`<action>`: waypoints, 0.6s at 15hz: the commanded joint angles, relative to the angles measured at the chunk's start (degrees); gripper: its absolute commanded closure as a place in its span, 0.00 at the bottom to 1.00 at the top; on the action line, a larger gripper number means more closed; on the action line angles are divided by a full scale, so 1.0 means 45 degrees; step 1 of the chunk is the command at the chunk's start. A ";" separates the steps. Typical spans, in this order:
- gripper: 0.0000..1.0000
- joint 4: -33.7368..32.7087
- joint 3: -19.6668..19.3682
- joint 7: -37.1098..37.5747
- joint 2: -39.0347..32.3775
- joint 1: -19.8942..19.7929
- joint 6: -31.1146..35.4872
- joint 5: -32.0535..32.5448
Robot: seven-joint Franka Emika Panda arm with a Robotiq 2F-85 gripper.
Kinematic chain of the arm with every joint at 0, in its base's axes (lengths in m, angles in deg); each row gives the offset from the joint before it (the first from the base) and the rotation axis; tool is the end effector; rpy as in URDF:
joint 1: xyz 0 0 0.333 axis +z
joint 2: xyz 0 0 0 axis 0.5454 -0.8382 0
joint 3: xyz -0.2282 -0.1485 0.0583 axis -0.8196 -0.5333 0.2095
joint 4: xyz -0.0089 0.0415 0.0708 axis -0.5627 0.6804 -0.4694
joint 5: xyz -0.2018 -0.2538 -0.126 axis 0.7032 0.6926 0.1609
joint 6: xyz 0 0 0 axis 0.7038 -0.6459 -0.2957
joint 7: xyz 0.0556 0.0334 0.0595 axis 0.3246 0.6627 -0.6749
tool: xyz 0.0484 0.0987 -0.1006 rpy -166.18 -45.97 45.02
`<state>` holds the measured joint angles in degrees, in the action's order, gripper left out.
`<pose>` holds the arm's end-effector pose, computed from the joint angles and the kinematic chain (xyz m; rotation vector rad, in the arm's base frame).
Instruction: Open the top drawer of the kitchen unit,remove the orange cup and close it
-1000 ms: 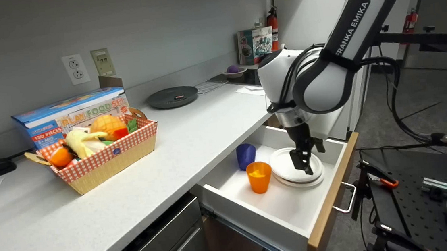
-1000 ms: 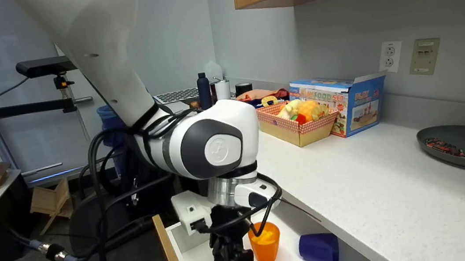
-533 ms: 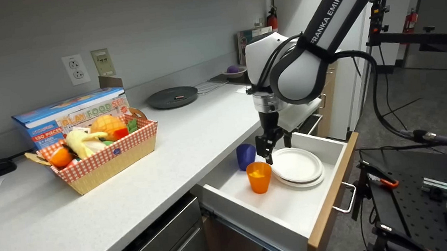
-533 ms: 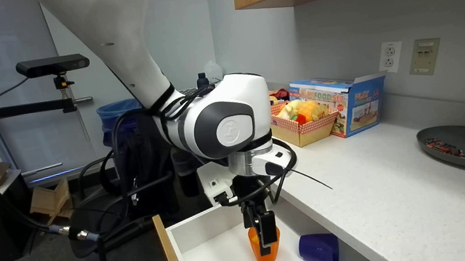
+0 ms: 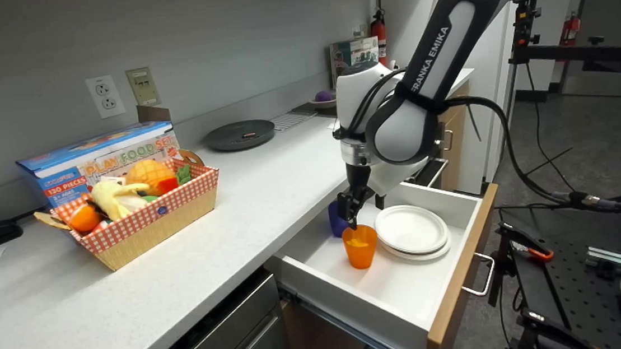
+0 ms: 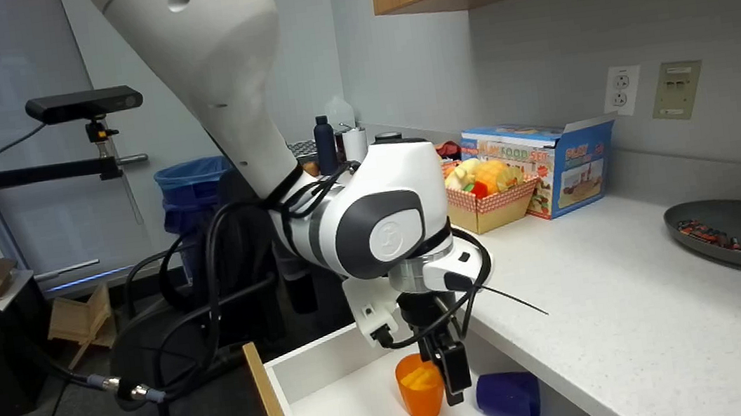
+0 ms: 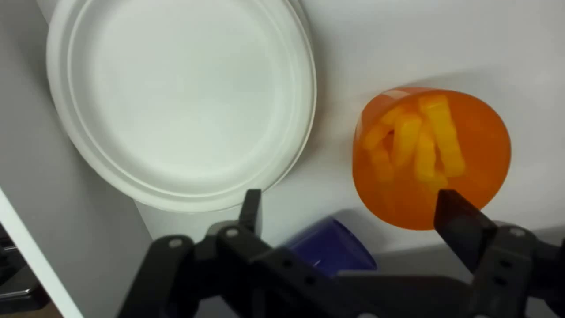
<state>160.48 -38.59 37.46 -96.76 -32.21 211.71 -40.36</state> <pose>0.4724 -0.0787 0.1543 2.9470 -0.7981 0.0775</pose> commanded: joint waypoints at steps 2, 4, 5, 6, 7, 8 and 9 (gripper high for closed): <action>0.00 -0.0835 -0.0431 -0.0033 -0.1189 0.0143 0.0528 -0.0246; 0.00 -0.1034 -0.0469 -0.0146 -0.1503 0.0112 0.0548 -0.0393; 0.00 -0.1116 -0.0481 -0.0179 -0.1631 0.0128 0.0539 -0.0406; 0.00 -0.1171 -0.0490 -0.0209 -0.1730 0.0144 0.0539 -0.0408; 0.25 -0.1219 -0.0483 -0.0235 -0.1816 0.0158 0.0562 -0.0412; 0.28 -0.1275 -0.0463 -0.0264 -0.1880 0.0157 0.0526 -0.0439; 0.34 -0.1301 -0.0441 -0.0297 -0.1911 0.0146 0.0512 -0.0468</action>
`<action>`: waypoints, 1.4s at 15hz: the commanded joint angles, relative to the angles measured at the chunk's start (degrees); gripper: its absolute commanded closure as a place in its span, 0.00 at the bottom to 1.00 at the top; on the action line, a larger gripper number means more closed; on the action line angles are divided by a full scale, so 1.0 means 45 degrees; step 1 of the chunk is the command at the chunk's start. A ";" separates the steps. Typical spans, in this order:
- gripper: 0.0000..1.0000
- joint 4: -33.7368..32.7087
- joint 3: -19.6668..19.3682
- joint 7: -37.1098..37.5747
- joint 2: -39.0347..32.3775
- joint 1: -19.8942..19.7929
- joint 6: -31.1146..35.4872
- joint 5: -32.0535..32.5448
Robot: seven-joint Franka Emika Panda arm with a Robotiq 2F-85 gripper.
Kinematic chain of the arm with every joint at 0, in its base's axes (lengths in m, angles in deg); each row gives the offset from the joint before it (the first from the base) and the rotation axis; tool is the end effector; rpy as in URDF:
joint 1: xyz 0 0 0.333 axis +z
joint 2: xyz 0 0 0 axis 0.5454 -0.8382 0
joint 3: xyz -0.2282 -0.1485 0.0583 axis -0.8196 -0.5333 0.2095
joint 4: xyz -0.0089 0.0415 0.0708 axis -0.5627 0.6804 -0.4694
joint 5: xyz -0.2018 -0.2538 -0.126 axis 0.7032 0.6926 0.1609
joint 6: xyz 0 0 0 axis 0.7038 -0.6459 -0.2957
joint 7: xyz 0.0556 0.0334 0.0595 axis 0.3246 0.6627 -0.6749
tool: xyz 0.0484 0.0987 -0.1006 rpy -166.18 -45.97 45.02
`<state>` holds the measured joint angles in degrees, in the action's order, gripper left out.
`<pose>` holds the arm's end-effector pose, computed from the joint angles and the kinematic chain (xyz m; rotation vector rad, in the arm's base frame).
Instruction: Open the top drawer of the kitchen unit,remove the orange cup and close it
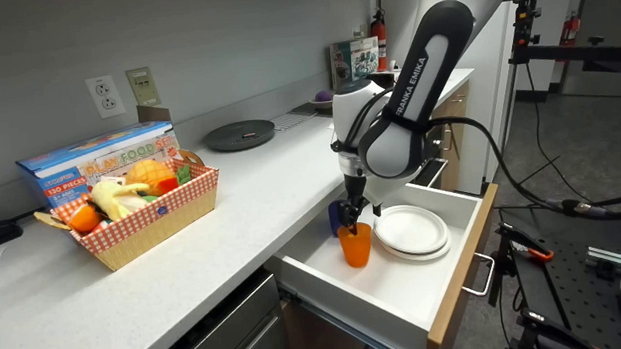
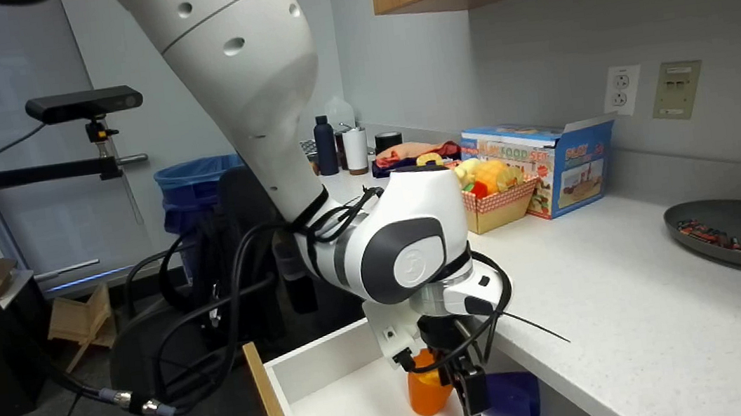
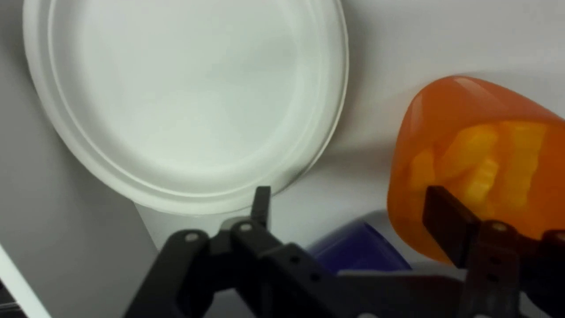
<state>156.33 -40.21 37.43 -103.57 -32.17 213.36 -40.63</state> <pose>0.4818 -0.0967 0.1234 2.9119 -0.8197 0.0584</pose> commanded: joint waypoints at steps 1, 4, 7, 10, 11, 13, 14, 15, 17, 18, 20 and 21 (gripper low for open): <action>0.44 -0.0405 -0.0080 -0.0300 -0.0432 0.0140 0.0151 -0.0418; 0.66 -0.0417 -0.0091 -0.0288 -0.0458 0.0132 0.0098 -0.0463; 0.89 -0.0384 0.0004 -0.0303 -0.0373 0.0028 0.0003 -0.0696; 0.97 -0.0218 0.0099 -0.0391 -0.0024 -0.0023 0.0035 -0.0979; 0.97 -0.0079 0.0120 -0.0412 0.0126 -0.0009 0.0089 -0.1049; 0.97 0.0244 0.0177 -0.0465 0.0583 0.0049 0.0100 -0.1093; 0.99 0.0405 0.0224 -0.0493 0.0857 0.0066 0.0107 -0.1109; 1.00 0.0678 0.0194 -0.0500 0.1163 0.0143 0.0217 -0.0996; 0.98 0.1058 0.0283 -0.0655 0.1771 0.0133 -0.0022 -0.0975; 0.99 0.1275 0.0295 -0.0727 0.2072 0.0128 -0.0138 -0.0935; 0.99 0.1733 0.0142 -0.0739 0.2735 0.0203 -0.0481 -0.0620; 0.99 0.1965 0.0107 -0.0816 0.3133 0.0178 -0.0716 -0.0494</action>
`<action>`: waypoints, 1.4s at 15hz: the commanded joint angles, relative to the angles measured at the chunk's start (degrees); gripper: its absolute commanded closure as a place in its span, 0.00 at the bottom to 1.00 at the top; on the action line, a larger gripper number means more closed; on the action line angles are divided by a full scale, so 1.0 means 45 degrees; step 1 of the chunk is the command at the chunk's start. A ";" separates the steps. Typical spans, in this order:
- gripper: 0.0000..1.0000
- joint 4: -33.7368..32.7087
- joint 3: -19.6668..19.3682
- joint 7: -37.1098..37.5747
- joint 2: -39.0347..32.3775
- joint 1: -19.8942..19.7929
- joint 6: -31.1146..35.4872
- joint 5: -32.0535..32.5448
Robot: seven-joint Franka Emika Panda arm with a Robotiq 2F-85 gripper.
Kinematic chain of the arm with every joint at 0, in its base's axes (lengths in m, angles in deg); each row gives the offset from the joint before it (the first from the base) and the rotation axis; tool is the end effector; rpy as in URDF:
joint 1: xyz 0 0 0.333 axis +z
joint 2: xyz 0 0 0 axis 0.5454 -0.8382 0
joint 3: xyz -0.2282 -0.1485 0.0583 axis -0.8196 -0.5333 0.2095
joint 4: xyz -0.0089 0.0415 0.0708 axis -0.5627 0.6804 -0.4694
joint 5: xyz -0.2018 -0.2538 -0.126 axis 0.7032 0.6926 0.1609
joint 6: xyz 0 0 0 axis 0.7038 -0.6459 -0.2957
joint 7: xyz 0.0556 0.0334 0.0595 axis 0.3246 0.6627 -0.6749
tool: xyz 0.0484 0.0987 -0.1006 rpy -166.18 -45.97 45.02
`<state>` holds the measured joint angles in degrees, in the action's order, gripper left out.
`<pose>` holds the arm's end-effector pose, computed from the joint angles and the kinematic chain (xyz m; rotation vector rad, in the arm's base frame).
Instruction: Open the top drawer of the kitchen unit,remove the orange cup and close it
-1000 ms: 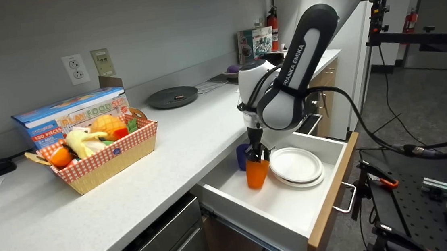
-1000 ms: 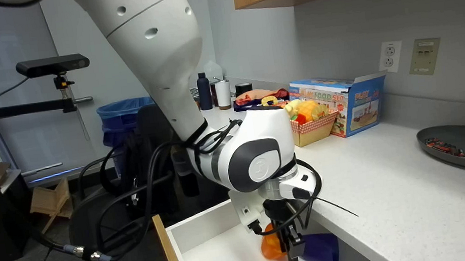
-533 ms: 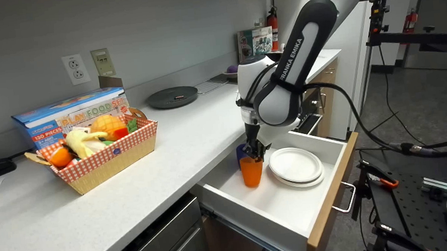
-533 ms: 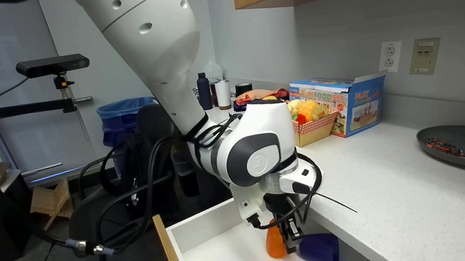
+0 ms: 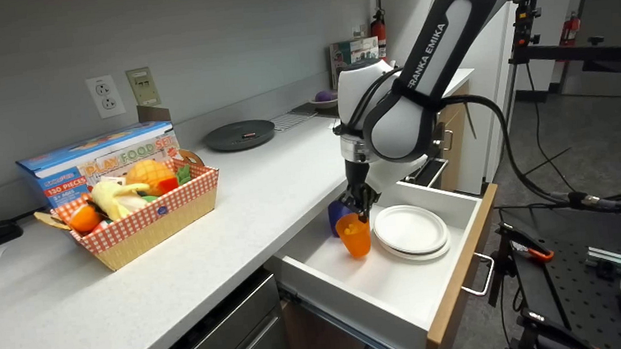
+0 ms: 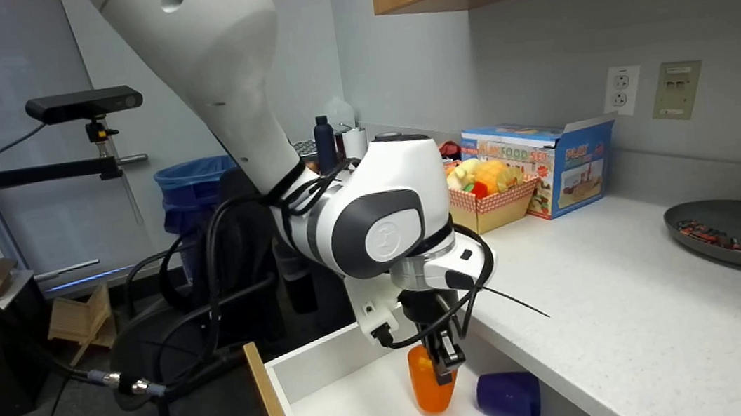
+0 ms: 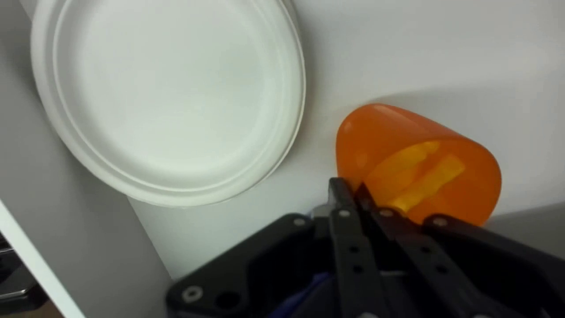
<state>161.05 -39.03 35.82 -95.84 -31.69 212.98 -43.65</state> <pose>0.4743 -0.0794 0.1612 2.9632 -0.8377 0.1166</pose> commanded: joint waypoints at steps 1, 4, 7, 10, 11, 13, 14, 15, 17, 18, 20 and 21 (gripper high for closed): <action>0.99 0.1094 -0.0171 -0.0492 0.1775 0.0044 -0.0897 0.0313; 0.99 0.1450 -0.0212 -0.0301 0.3043 -0.0062 -0.1766 0.0966; 0.99 0.1283 0.0160 -0.0436 0.4144 -0.0326 -0.3024 0.1185; 0.99 0.0831 0.0618 -0.0849 0.5065 -0.0447 -0.4225 0.0715; 0.99 0.0670 0.0761 -0.0926 0.5292 -0.0457 -0.4513 0.0577; 0.99 0.0210 0.1096 -0.1035 0.5709 -0.0367 -0.5195 0.0109; 0.99 -0.0066 0.1253 -0.1048 0.5774 -0.0327 -0.5406 -0.0132; 0.99 -0.0340 0.1441 -0.0897 0.5850 -0.0290 -0.5578 -0.0266; 0.99 -0.1053 0.1793 -0.0688 0.5630 -0.0239 -0.5705 -0.0502; 0.99 -0.1591 0.1971 -0.0393 0.5323 -0.0216 -0.5978 -0.0664; 0.99 -0.2341 0.2147 -0.0328 0.4669 -0.0224 -0.5628 -0.0935; 0.99 -0.2750 0.2226 -0.0105 0.4306 -0.0242 -0.5572 -0.0963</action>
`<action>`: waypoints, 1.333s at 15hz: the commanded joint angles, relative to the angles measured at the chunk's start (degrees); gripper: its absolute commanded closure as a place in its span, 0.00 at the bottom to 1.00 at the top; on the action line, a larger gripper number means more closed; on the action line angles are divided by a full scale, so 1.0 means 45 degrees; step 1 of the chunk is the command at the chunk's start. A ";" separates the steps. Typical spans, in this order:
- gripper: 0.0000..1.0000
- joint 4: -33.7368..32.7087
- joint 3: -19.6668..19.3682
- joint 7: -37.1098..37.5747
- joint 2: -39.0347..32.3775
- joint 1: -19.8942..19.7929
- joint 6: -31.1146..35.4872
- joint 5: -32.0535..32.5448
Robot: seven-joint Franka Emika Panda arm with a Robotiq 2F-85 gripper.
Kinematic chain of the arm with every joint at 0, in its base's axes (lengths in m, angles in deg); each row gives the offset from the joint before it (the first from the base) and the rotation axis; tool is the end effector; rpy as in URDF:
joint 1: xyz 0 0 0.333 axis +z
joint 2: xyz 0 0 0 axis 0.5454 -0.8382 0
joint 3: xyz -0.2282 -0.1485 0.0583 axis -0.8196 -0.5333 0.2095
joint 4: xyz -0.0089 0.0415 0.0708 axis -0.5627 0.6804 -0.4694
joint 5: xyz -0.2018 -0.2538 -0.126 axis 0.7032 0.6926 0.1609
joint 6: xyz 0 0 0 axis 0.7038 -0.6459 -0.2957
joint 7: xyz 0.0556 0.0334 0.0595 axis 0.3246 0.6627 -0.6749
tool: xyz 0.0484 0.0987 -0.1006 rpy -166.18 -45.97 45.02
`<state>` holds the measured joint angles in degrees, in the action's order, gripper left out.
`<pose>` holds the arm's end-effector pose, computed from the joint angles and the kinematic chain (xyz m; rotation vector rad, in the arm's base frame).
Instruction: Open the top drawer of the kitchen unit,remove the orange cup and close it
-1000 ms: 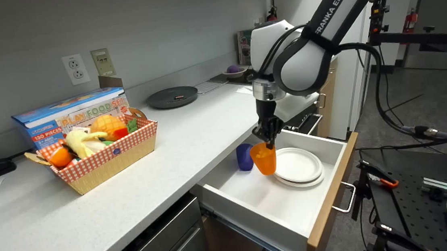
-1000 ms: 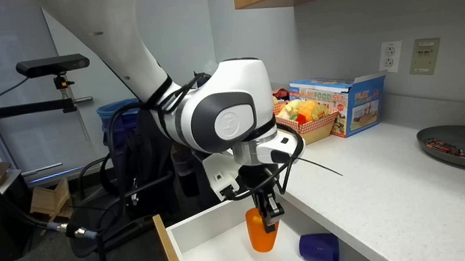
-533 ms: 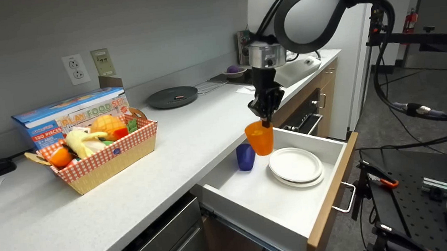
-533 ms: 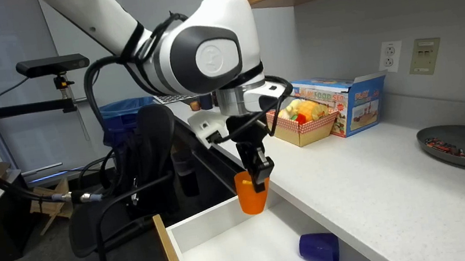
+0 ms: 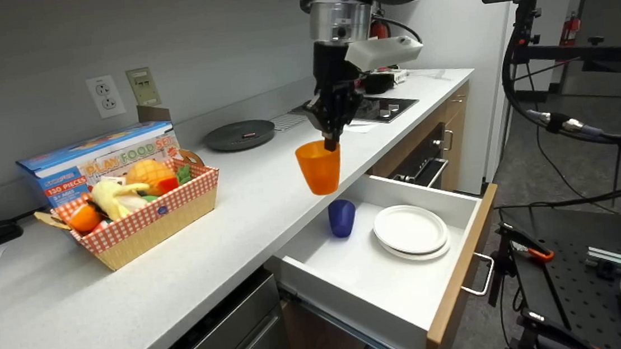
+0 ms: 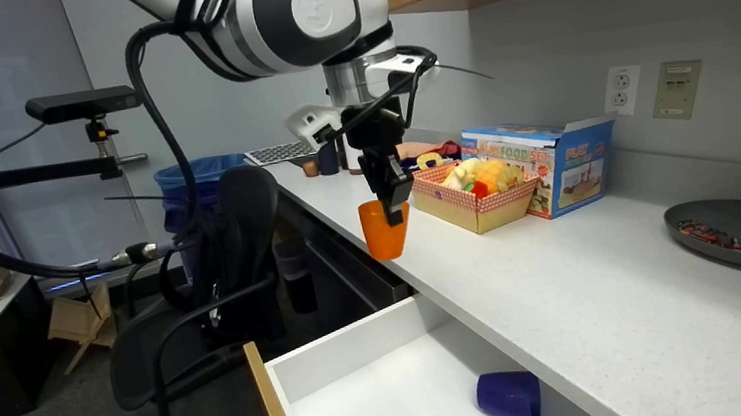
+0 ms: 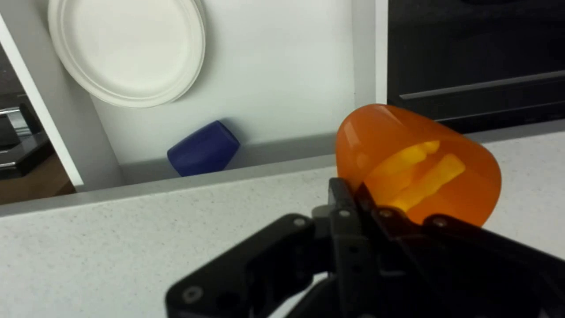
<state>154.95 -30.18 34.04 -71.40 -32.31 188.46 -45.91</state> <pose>0.4878 -0.0063 0.3648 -3.0256 0.6491 -0.2533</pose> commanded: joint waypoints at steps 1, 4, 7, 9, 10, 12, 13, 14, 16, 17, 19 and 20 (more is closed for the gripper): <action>0.99 -0.1726 0.0293 0.0366 -0.1448 -0.0095 0.0003 -0.0603; 0.99 -0.2611 0.0322 0.0885 -0.2501 -0.0040 0.0337 -0.0754; 0.99 -0.2915 0.0274 0.1337 -0.3165 0.0075 0.1209 -0.0874; 0.99 -0.3018 0.0225 0.1620 -0.3567 0.0158 0.1854 -0.0959; 0.99 -0.3118 0.0200 0.1746 -0.3760 0.0189 0.1978 -0.0984; 0.99 -0.3091 0.0144 0.2096 -0.3955 0.0249 0.2451 -0.0970; 0.99 -0.3020 0.0131 0.2275 -0.4056 0.0284 0.2702 -0.0946; 0.99 -0.2976 0.0096 0.2484 -0.4157 0.0328 0.2922 -0.0844; 0.99 -0.2952 0.0050 0.2811 -0.4389 0.0389 0.3273 -0.0788; 0.99 -0.2950 0.0020 0.2938 -0.4502 0.0418 0.3398 -0.0741; 0.99 -0.3015 -0.0048 0.3147 -0.4728 0.0483 0.3469 -0.0667; 0.99 -0.3020 -0.0079 0.3215 -0.4814 0.0510 0.3521 -0.0645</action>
<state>142.75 -29.33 46.91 -91.25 -31.30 203.15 -48.65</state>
